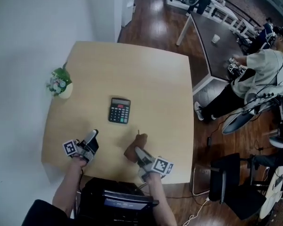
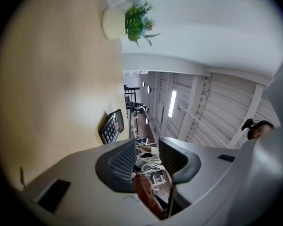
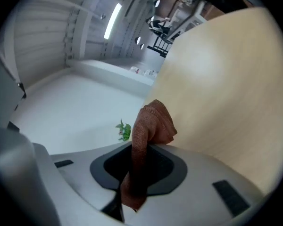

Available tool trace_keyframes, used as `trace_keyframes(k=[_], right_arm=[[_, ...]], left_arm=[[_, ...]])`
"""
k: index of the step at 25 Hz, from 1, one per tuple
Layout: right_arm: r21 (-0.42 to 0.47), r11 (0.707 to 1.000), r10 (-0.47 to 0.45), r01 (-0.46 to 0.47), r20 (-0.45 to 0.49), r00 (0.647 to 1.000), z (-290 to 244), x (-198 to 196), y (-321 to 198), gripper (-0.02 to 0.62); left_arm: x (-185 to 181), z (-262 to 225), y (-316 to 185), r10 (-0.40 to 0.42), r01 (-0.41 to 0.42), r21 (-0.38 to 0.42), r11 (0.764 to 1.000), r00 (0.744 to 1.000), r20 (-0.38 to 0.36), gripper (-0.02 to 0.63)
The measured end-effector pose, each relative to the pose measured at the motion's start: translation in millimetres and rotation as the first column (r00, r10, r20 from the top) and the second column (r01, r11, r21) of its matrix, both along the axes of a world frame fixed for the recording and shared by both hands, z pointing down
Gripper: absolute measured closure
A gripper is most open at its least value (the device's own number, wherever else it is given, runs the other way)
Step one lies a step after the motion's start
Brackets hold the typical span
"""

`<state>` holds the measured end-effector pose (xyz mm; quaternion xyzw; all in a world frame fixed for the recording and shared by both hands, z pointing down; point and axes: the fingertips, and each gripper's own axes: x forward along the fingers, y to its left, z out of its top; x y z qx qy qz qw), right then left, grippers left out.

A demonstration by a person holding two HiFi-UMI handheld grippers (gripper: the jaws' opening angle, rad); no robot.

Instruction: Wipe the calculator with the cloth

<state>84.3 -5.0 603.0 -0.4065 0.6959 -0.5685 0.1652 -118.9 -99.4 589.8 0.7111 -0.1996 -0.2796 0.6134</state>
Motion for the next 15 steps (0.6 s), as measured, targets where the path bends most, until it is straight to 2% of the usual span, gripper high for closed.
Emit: trace_keyframes(k=[3, 7, 12, 15], right_arm=[[0.034, 0.998, 0.045, -0.049, 0.119, 0.992, -11, 6, 17, 0.515], [0.133, 0.991, 0.019, -0.033, 0.111, 0.994, -43, 17, 13, 0.515], [0.308, 0.947, 0.025, -0.090, 0.208, 0.978, -139, 29, 31, 0.515], [0.358, 0.922, 0.064, -0.145, 0.229, 0.971, -171, 38, 64, 0.515]], left_arm=[[-32, -31, 62, -0.107, 0.108, 0.031, 0.994, 0.993, -0.057, 0.518], [-52, -66, 120, -0.176, 0.184, 0.083, 0.979, 0.980, -0.096, 0.548], [-44, -133, 151, -0.122, 0.145, 0.215, 0.966, 0.985, -0.119, 0.552], [-27, -176, 158, -0.052, 0.092, 0.294, 0.951, 0.989, -0.140, 0.552]])
